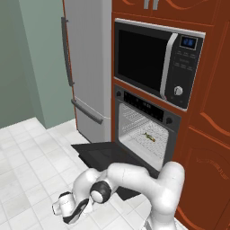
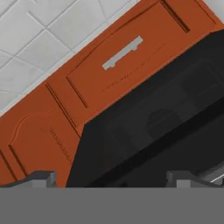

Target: Place the fish on the bottom rack of the oven, and slide the tray back inside. Close the oven door.

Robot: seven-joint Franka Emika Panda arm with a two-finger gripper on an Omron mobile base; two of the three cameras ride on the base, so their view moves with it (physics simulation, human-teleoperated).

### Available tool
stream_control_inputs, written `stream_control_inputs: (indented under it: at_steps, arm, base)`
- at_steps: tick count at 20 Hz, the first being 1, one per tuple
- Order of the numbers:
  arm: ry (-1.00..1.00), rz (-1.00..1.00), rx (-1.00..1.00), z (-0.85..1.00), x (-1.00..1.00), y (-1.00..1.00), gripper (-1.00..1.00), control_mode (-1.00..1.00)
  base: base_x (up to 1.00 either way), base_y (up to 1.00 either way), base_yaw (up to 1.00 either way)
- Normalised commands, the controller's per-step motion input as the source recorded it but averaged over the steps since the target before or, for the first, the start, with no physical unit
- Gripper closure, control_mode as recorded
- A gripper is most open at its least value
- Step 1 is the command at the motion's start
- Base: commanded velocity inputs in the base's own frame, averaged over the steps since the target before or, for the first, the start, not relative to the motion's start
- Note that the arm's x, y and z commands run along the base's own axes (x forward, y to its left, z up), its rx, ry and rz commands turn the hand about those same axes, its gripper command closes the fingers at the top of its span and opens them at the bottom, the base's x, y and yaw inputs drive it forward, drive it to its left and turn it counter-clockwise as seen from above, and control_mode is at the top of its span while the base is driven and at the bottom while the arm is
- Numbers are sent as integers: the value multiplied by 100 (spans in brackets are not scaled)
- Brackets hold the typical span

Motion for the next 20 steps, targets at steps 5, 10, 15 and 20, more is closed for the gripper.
stream_control_inputs:
  at_steps: [5, 10, 15, 20]
  arm:
    - [10, 0, -6, -31, 1, -46, -100, -100]
    - [9, 0, -7, -34, 9, -53, -100, -100]
    - [8, 0, -7, -29, 47, -42, -100, -100]
    - [8, 0, -7, -11, 56, -42, -100, -100]
  base:
    - [0, 0, 0]
    - [0, 0, 0]
    - [0, 0, 0]
    - [0, 0, 0]
